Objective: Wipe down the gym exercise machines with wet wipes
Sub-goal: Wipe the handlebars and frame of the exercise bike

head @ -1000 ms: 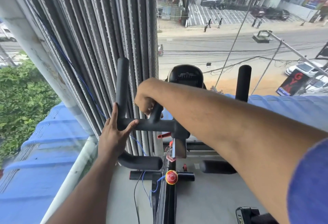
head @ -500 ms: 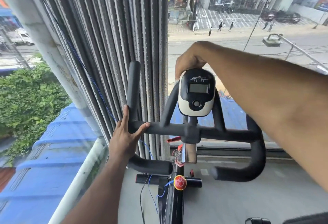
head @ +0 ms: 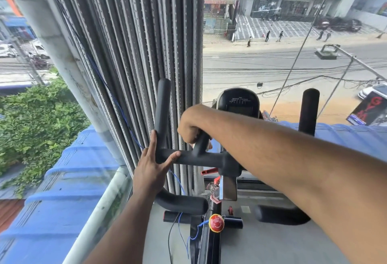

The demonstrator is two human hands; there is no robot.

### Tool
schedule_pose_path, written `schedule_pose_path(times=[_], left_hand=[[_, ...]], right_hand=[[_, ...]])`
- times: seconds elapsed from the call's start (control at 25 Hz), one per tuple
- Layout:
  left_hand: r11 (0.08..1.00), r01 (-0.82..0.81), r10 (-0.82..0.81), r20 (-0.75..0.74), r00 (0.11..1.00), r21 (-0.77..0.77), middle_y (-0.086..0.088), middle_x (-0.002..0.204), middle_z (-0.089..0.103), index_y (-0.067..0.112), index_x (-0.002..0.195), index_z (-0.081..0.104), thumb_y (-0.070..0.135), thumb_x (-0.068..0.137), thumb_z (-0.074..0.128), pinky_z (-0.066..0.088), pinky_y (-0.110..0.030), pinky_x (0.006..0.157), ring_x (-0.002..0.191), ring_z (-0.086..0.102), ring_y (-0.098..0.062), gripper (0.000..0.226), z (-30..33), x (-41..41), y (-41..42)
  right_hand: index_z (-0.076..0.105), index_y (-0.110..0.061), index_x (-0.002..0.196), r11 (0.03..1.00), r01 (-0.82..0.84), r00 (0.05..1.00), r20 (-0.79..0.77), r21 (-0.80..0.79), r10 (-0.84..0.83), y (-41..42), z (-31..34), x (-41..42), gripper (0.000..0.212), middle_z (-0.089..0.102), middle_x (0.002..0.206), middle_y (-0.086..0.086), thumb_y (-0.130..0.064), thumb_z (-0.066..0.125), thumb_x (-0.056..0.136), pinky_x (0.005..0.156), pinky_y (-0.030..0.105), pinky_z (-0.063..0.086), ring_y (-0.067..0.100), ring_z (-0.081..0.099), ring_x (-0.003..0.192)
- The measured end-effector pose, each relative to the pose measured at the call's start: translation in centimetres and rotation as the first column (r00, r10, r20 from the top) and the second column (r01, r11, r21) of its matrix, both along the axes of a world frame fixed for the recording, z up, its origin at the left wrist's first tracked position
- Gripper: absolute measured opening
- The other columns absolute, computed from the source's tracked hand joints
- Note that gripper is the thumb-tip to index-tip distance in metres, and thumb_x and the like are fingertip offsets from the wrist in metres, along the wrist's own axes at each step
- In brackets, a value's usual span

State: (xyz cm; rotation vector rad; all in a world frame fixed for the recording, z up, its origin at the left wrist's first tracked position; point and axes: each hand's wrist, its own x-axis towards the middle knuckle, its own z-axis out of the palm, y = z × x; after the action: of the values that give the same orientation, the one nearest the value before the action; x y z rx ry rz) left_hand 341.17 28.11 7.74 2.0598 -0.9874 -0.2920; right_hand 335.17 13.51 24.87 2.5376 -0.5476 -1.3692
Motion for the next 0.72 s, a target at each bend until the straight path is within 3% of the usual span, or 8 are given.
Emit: schedule_pose_path(times=[0.12, 0.28, 0.44, 0.52, 0.6, 0.72], left_hand=[[1.0, 0.003, -0.003, -0.001, 1.0, 0.008, 0.001, 0.149, 0.052, 0.056, 0.161, 0.003, 0.09, 0.078, 0.049, 0.051, -0.043, 0.091, 0.13, 0.056, -0.026, 0.101, -0.1, 0.0, 0.1], [1.0, 0.001, -0.001, 0.0, 1.0, 0.003, 0.002, 0.154, 0.049, 0.054, 0.162, 0.004, 0.084, 0.081, 0.054, 0.05, -0.042, 0.091, 0.133, 0.055, -0.026, 0.1, 0.1, -0.1, 0.1], [1.0, 0.014, -0.014, -0.007, 1.0, 0.004, 0.001, 0.154, 0.049, 0.055, 0.162, 0.003, 0.091, 0.078, 0.049, 0.05, -0.043, 0.094, 0.134, 0.054, -0.027, 0.102, -0.2, 0.2, 0.2], [1.0, 0.02, -0.02, -0.012, 1.0, 0.012, 0.0, 0.155, 0.049, 0.056, 0.161, 0.001, 0.095, 0.076, 0.045, 0.051, -0.045, 0.095, 0.134, 0.054, -0.028, 0.103, -0.2, 0.2, 0.3], [1.0, 0.018, -0.018, -0.013, 1.0, 0.016, -0.001, 0.154, 0.049, 0.055, 0.162, 0.001, 0.09, 0.078, 0.048, 0.052, -0.046, 0.094, 0.133, 0.054, -0.028, 0.103, 0.0, 0.1, 0.2], [1.0, 0.014, -0.014, -0.003, 1.0, 0.013, -0.001, 0.154, 0.049, 0.055, 0.161, 0.0, 0.09, 0.078, 0.049, 0.052, -0.046, 0.094, 0.133, 0.054, -0.028, 0.102, 0.1, 0.1, 0.0]], right_hand=[[0.068, -0.012, 0.073, 0.999, 0.014, 1.0, 0.023, 0.035, -0.015, 0.0, 0.1, 0.1, 0.032, 0.065, 0.076, -0.001, -0.014, 0.05, 0.099, 0.052, 0.026, 0.046, 0.011, 0.06, 0.061], [0.073, -0.015, 0.075, 0.992, 0.129, 0.992, -0.008, 0.011, -0.129, -1.8, 1.0, 0.4, 0.028, 0.069, 0.078, 0.002, -0.022, 0.054, 0.095, 0.065, 0.031, 0.05, 0.016, 0.062, 0.064], [0.061, -0.017, 0.078, 0.975, 0.223, 0.957, 0.187, 0.006, -0.22, -6.8, 4.3, -0.8, 0.018, 0.057, 0.077, 0.005, -0.031, 0.06, 0.09, 0.065, 0.032, 0.039, 0.022, 0.046, 0.063], [0.067, -0.013, 0.089, 0.908, 0.382, 0.86, 0.295, 0.171, -0.417, -9.9, 5.1, -2.6, 0.016, 0.064, 0.081, 0.012, -0.028, 0.062, 0.087, 0.067, 0.036, 0.047, 0.025, 0.055, 0.066], [0.069, -0.005, 0.094, 0.755, 0.509, 0.667, 0.365, 0.413, -0.649, -12.4, 5.0, -5.4, 0.015, 0.068, 0.085, 0.018, -0.018, 0.061, 0.09, 0.07, 0.038, 0.054, 0.027, 0.064, 0.069], [0.064, -0.005, 0.081, 0.561, 0.487, 0.41, 0.392, 0.669, -0.824, -14.1, 4.0, -9.4, 0.017, 0.063, 0.069, 0.01, -0.005, 0.055, 0.095, 0.054, 0.025, 0.053, 0.019, 0.062, 0.055]])
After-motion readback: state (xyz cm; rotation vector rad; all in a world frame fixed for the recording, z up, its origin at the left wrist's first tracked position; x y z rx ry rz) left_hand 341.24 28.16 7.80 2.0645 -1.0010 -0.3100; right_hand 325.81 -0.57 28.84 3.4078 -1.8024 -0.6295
